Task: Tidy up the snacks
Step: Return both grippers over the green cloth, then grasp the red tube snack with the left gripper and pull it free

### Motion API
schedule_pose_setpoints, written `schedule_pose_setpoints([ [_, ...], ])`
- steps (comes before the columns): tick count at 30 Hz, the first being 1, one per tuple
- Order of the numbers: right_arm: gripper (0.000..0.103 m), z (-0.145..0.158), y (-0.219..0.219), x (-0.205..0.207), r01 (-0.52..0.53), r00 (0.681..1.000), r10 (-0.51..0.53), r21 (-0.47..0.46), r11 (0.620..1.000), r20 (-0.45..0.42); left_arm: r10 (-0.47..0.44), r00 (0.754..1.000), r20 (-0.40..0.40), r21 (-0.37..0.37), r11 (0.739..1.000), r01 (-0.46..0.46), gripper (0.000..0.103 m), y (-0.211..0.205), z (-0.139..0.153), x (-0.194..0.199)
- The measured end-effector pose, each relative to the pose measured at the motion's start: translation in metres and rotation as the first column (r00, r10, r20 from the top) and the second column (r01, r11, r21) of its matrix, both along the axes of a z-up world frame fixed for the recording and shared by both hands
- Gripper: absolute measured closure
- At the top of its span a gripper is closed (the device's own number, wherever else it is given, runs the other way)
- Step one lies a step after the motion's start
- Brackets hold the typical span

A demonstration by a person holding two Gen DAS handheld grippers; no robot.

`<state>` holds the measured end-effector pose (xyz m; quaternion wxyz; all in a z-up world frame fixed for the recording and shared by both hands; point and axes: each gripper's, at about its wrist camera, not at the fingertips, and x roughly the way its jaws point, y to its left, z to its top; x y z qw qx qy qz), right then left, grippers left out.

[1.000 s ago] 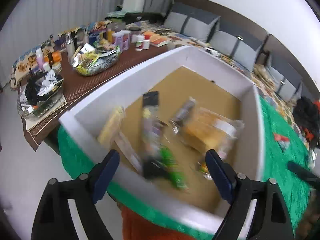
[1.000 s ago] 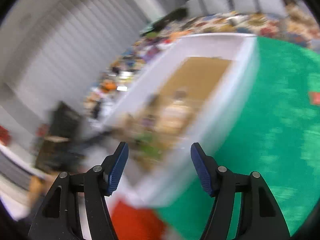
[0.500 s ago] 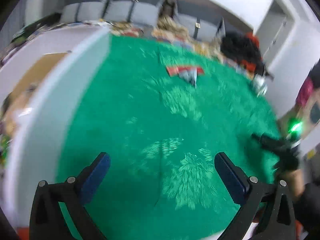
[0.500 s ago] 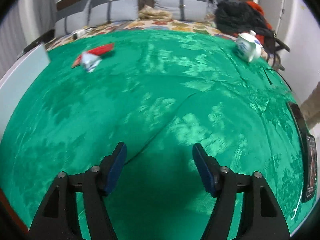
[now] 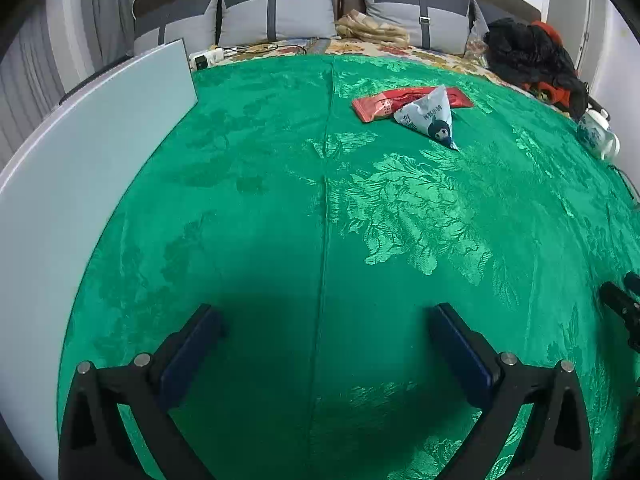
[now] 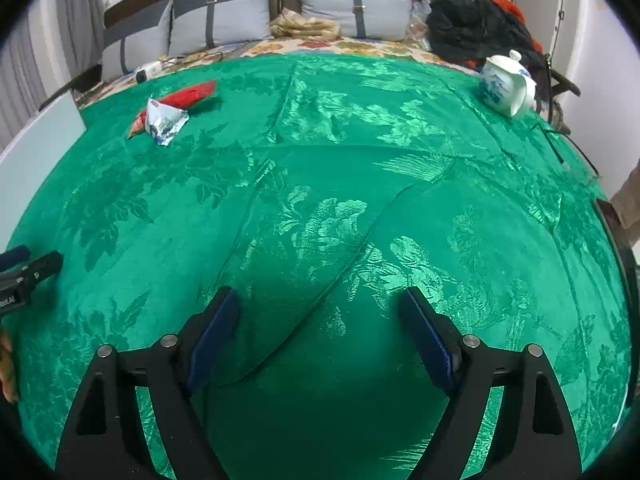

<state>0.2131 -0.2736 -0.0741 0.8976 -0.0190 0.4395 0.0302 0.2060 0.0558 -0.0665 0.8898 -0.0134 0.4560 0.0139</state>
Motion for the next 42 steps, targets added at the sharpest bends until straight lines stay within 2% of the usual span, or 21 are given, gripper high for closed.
schedule_pose_setpoints([
  [35,0.015,0.0,-0.001,0.0,0.001,1.0,-0.001,0.004,1.0,-0.001,-0.013,1.0,-0.009,0.0,1.0,0.013,0.0,-0.003,-0.004,0.005],
  [37,0.015,0.0,-0.001,0.0,0.001,1.0,-0.001,0.004,1.0,-0.001,-0.079,0.993,-0.091,-0.008,0.997,0.079,0.0,-0.004,-0.002,0.021],
  [39,0.015,0.0,-0.001,0.0,0.001,1.0,-0.001,0.006,1.0,-0.001,-0.173,0.966,-0.192,-0.064,0.984,0.164,0.001,-0.01,0.006,0.051],
  [42,0.015,0.0,-0.002,0.001,-0.001,1.0,0.001,0.007,1.0,-0.001,-0.242,0.957,-0.162,-0.152,0.964,0.218,0.001,-0.022,0.039,0.11],
])
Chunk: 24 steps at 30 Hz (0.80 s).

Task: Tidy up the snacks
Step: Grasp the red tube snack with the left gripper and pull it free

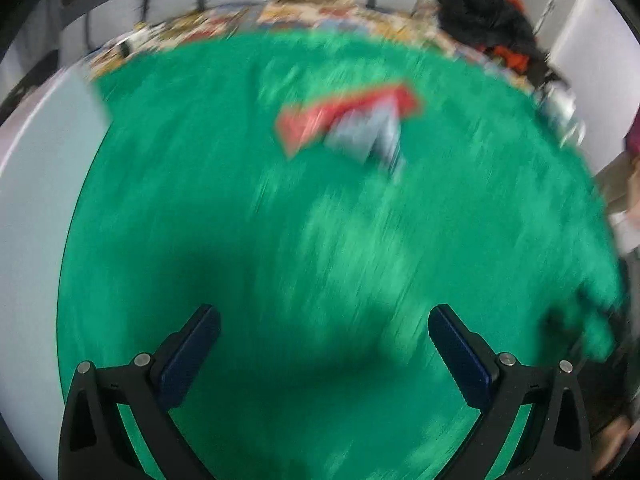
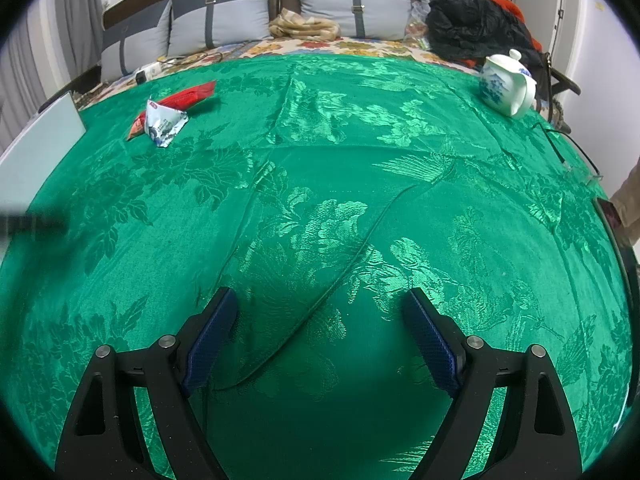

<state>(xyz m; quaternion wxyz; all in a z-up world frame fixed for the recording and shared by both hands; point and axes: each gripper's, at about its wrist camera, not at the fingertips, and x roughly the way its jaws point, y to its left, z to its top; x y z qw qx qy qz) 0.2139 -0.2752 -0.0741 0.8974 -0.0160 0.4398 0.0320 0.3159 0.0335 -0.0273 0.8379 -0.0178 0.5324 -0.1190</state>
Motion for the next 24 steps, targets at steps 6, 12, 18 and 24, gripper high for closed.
schedule_pose_setpoints([
  [6,0.015,0.0,-0.001,0.0,-0.001,1.0,0.001,0.014,1.0,0.002,-0.113,0.994,-0.012,0.132,0.985,0.114,0.001,-0.055,0.009,0.109],
  [12,0.015,0.0,-0.002,0.001,-0.002,1.0,0.002,0.028,1.0,0.005,-0.049,0.99,-0.134,0.188,0.979,0.074,0.003,-0.067,-0.033,0.168],
  [18,0.015,0.0,-0.002,0.0,-0.001,1.0,0.001,0.028,1.0,0.006,0.075,0.985,-0.158,-0.042,0.996,-0.083,0.091,-0.033,-0.026,0.148],
  [24,0.015,0.0,-0.001,0.0,-0.001,1.0,0.001,0.013,1.0,0.002,0.185,0.957,-0.225,-0.128,0.968,-0.218,0.091,-0.007,-0.021,0.024],
])
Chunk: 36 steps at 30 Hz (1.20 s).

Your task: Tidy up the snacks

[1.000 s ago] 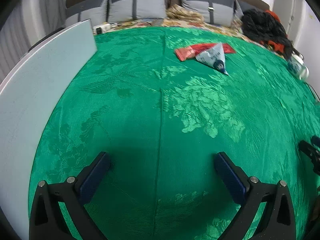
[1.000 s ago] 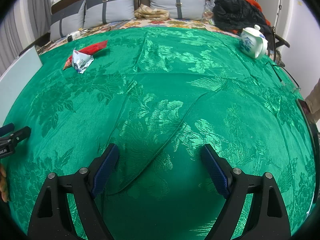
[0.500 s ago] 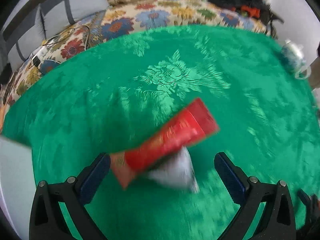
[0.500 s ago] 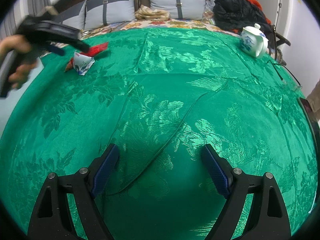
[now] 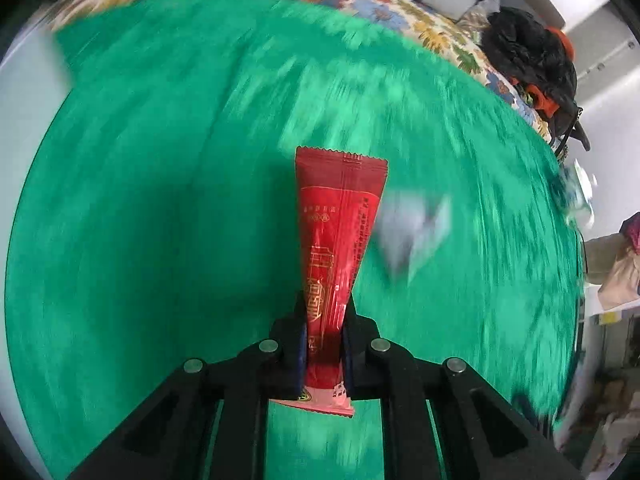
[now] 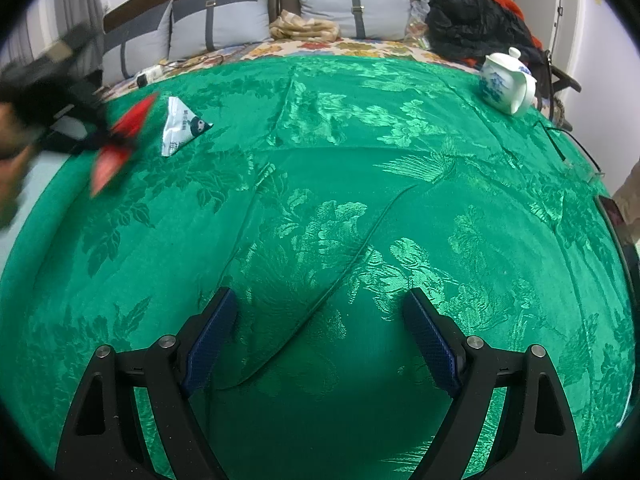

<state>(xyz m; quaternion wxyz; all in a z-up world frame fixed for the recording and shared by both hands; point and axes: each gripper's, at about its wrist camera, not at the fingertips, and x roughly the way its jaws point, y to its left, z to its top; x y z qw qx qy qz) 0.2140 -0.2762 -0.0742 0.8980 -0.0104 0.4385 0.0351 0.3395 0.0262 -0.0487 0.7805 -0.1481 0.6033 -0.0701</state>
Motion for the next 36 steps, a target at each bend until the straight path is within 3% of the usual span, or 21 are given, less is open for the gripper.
schedule_pose_setpoints([
  [4,0.016,0.0,0.002,0.0,0.003,1.0,-0.003,-0.016,1.0,-0.002,0.041,0.999,0.013,-0.003,0.999,-0.041,0.09,0.016,0.008,-0.096],
  [6,0.016,0.0,0.002,0.0,0.004,1.0,-0.004,-0.018,1.0,-0.001,0.072,0.996,0.049,0.049,0.996,-0.074,0.082,0.032,0.012,-0.124],
  [8,0.016,0.0,0.002,0.0,0.003,1.0,-0.003,-0.018,1.0,-0.002,0.074,0.993,0.09,0.116,0.99,-0.084,0.056,0.044,0.009,-0.14],
  [9,0.016,0.0,0.002,0.0,0.003,1.0,-0.003,-0.018,1.0,-0.001,0.065,0.99,0.129,0.162,0.983,-0.086,0.037,0.05,0.007,-0.144],
  [10,0.016,0.0,0.002,-0.001,0.003,1.0,-0.003,-0.019,1.0,-0.002,0.05,0.982,0.18,0.207,0.974,-0.087,0.029,0.054,0.005,-0.148],
  [13,0.016,0.001,0.001,-0.001,0.01,1.0,-0.01,-0.022,1.0,0.0,-0.005,0.967,0.256,0.276,0.959,-0.068,0.023,0.058,-0.003,-0.151],
  [17,0.016,0.001,-0.001,-0.001,0.027,1.0,-0.027,-0.03,0.999,0.001,-0.078,0.967,0.241,0.312,0.95,-0.001,0.022,0.051,-0.015,-0.144],
  [19,0.016,0.001,-0.001,-0.001,0.027,1.0,-0.027,-0.031,0.999,0.001,-0.085,0.962,0.259,0.362,0.932,-0.016,0.01,0.044,-0.017,-0.141],
  [20,0.016,0.001,-0.001,-0.001,0.026,1.0,-0.026,-0.031,0.999,0.001,-0.071,0.963,0.26,0.373,0.927,-0.032,0.009,0.046,-0.018,-0.14],
  [26,0.016,0.001,-0.001,-0.001,0.027,1.0,-0.027,-0.031,0.999,0.001,-0.005,0.971,0.24,0.318,0.945,-0.073,0.009,0.077,-0.02,-0.14],
  [29,0.016,0.002,-0.002,-0.001,0.027,1.0,-0.027,-0.036,0.999,0.002,-0.015,0.959,0.282,0.326,0.942,-0.081,0.002,0.079,-0.022,-0.149],
  [31,0.016,0.002,-0.001,-0.001,0.027,1.0,-0.027,-0.039,0.999,0.003,-0.014,0.937,0.348,0.317,0.943,-0.104,0.0,0.08,-0.024,-0.162],
  [36,0.016,0.001,-0.001,-0.001,0.027,1.0,-0.027,-0.038,0.999,0.002,-0.014,0.939,0.345,0.311,0.945,-0.1,0.0,0.08,-0.024,-0.158],
])
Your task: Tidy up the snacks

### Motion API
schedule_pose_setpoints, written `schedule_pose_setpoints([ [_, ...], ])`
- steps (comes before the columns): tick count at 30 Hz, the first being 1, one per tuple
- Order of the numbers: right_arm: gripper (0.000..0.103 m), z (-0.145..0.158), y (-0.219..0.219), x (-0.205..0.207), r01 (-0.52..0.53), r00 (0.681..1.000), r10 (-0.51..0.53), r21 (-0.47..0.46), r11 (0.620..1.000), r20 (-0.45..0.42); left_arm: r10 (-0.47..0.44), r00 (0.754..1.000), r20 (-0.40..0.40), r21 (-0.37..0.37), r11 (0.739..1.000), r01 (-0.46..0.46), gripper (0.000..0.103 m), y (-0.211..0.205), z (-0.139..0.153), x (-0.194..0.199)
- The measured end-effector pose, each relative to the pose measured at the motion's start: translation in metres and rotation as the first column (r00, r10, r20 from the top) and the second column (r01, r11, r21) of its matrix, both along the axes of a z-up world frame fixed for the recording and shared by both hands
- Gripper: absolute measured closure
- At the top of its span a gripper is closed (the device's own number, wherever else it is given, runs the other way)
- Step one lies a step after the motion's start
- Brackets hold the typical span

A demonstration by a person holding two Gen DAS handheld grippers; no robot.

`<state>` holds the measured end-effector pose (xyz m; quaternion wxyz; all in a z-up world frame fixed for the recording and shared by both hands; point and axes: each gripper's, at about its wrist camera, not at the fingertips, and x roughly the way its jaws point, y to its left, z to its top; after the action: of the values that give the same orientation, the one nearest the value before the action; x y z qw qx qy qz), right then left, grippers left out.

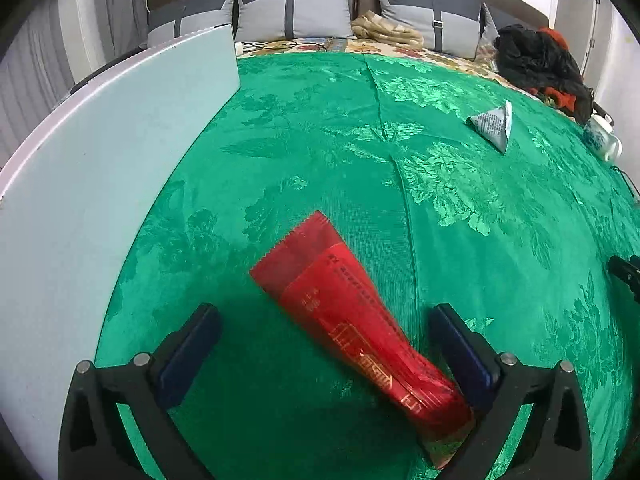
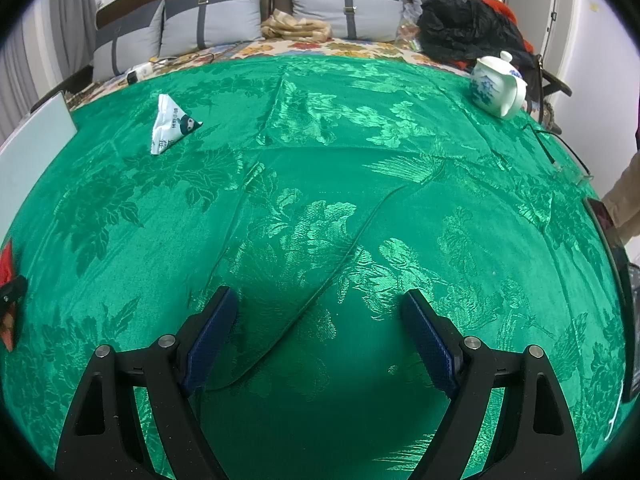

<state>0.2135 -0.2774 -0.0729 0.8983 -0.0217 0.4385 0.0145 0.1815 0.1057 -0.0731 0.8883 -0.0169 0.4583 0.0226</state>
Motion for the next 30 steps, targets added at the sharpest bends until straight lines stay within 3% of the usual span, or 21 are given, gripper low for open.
schedule_pose_setpoints([
  [6,0.016,0.0,0.0,0.0,0.0,1.0,0.0,-0.003,1.0,0.001,-0.012,1.0,-0.007,0.001,1.0,0.012,0.0,0.0,0.001,-0.001],
  [10,0.016,-0.001,-0.001,0.0,0.0,1.0,0.0,-0.006,1.0,0.002,-0.081,0.987,-0.141,-0.013,0.997,0.08,0.0,0.004,0.005,0.002],
  [14,0.016,-0.001,0.001,0.0,0.0,1.0,0.0,-0.001,1.0,0.0,-0.094,0.983,-0.158,-0.083,0.993,0.082,0.0,0.002,0.012,-0.009],
  [17,0.016,-0.001,0.0,0.0,-0.001,1.0,0.001,-0.002,1.0,0.001,-0.105,0.985,-0.139,-0.114,0.989,0.09,0.001,-0.011,0.01,-0.012],
  [20,0.016,-0.001,0.0,0.0,-0.001,1.0,0.001,-0.001,1.0,0.0,-0.132,0.986,-0.106,-0.002,0.991,0.132,0.0,-0.039,0.004,-0.004],
  [23,0.016,-0.001,-0.001,0.0,-0.001,1.0,0.001,0.006,1.0,-0.001,-0.146,0.988,-0.054,0.002,0.989,0.146,0.0,-0.049,0.003,0.002],
  [30,0.016,-0.001,-0.001,0.0,-0.001,1.0,0.001,0.008,1.0,-0.002,-0.101,0.994,-0.049,0.007,0.995,0.102,0.0,-0.031,0.004,0.007],
])
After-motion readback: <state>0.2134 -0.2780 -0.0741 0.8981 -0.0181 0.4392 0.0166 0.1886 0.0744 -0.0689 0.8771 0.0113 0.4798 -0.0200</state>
